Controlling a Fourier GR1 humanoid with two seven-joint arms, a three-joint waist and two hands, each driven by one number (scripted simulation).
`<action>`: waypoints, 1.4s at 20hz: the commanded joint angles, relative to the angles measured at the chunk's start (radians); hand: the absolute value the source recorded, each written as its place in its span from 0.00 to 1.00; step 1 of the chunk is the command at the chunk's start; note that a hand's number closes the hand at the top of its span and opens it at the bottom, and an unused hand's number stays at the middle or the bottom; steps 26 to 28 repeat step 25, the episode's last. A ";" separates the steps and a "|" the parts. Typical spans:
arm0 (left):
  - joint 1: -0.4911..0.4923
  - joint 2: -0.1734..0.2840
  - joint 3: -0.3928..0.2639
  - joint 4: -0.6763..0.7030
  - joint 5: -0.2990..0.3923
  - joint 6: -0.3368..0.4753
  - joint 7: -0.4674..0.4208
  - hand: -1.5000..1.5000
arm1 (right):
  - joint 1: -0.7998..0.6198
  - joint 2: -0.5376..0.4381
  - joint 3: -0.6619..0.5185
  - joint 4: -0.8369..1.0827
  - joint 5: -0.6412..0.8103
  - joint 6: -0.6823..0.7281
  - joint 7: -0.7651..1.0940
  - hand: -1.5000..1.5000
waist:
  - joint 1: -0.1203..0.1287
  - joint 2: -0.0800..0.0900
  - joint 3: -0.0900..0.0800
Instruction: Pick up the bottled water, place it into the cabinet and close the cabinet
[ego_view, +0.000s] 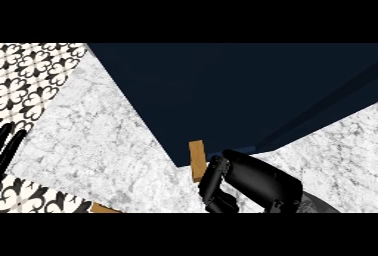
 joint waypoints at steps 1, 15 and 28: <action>0.013 -0.007 -0.005 -0.002 0.009 -0.012 0.001 0.00 | -0.171 0.114 -0.047 0.194 0.037 -0.106 0.087 1.00 | -0.009 -0.006 0.007; 0.027 -0.023 0.031 0.062 -0.005 -0.046 -0.037 0.00 | -0.649 0.141 -0.261 0.714 0.107 -0.523 -0.031 1.00 | -0.056 -0.005 0.013; 0.045 -0.019 0.051 0.054 0.026 -0.046 -0.024 0.00 | -0.693 0.141 -0.281 0.822 0.005 -0.668 -0.083 0.00 | -0.070 -0.002 0.016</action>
